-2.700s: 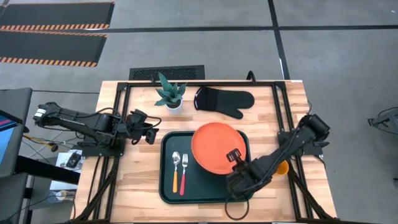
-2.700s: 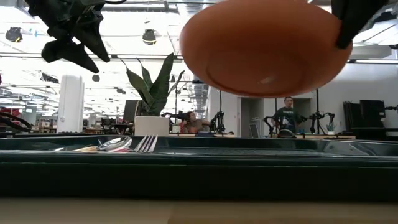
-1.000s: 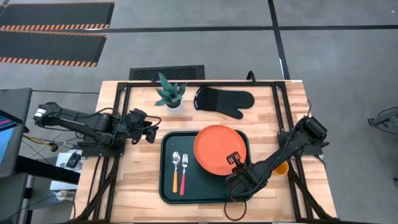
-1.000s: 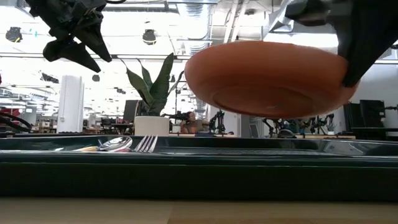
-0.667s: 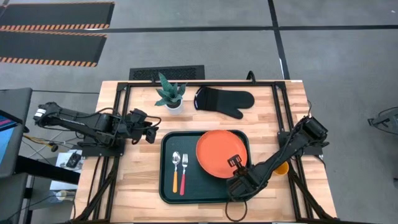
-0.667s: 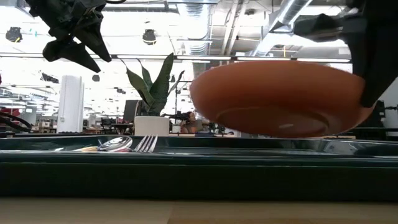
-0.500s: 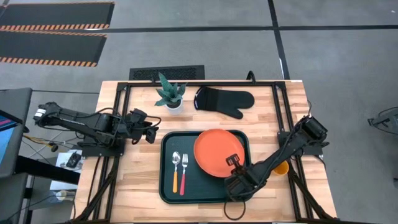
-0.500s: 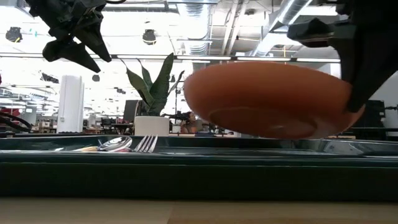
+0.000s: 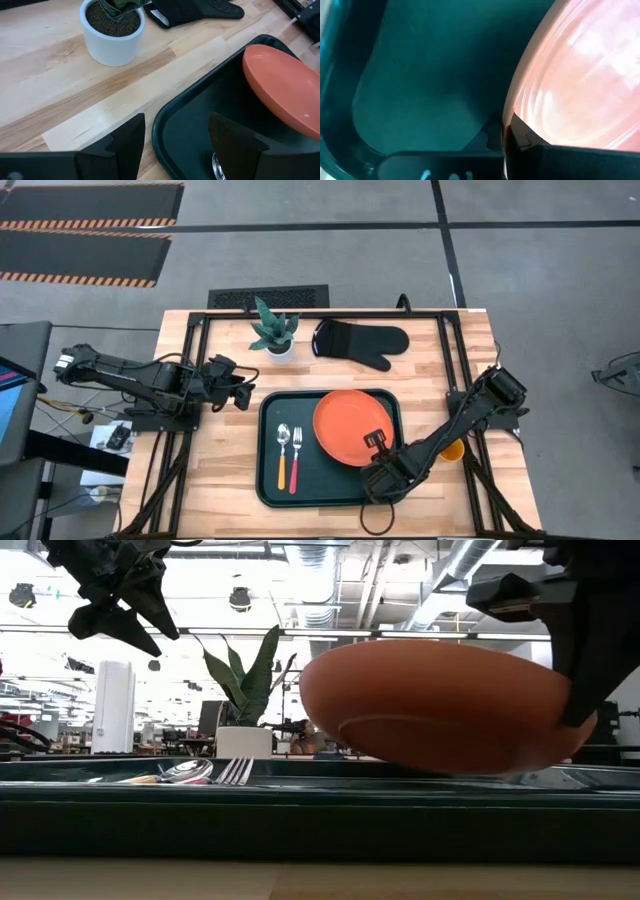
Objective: Pick and place plate/cup/fork/spoon on tray
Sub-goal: Put the orange plate on the black tray to the right side of the pink fork
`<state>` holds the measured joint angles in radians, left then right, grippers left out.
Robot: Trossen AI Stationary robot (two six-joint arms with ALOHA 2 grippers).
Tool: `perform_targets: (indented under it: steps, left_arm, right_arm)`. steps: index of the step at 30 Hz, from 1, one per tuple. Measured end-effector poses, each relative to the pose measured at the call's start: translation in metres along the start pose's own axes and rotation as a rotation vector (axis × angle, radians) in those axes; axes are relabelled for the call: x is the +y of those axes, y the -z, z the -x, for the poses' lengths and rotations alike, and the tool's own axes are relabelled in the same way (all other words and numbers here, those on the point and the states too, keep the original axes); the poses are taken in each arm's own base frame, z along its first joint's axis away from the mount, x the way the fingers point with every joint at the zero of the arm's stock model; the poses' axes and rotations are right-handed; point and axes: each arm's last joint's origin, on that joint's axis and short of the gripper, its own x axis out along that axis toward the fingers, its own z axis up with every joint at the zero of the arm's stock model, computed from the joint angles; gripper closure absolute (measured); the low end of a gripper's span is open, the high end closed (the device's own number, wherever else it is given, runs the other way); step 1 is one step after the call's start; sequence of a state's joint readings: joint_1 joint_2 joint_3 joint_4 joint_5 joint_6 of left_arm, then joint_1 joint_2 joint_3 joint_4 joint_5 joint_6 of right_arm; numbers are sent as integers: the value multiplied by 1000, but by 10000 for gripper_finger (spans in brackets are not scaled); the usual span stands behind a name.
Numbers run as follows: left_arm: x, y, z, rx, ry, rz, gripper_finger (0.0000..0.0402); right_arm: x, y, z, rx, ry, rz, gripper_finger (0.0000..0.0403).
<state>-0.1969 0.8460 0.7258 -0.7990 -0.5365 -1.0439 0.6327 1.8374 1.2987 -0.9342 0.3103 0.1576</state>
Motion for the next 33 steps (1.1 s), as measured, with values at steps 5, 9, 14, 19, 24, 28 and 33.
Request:
perform_targets:
  steps: [5, 9, 14, 19, 24, 28, 33]
  left_arm:
    - [0, 0, 0, 0, 0, 0, 198]
    - [0, 0, 0, -1, -1, 3, 198]
    - [0, 0, 0, -1, -1, 4, 198]
    - [0, 0, 0, -2, -1, 2, 198]
    - [0, 0, 0, -2, -1, 0, 198]
    - [0, 0, 0, -2, -1, -1, 198]
    - [0, 0, 0, -1, -1, 0, 198]
  right_arm:
    - [0, -2, 0, -16, -3, -9, 401]
    - [1, -3, 0, -30, -5, -30, 401]
    - [1, -3, 0, -30, -5, -30, 401]
    - [1, -3, 0, -28, -18, -30, 401]
    - [1, -3, 0, -26, -25, -29, 401]
    - [1, -3, 0, -26, -25, -28, 401]
    - [1, -3, 0, -25, -25, -27, 401]
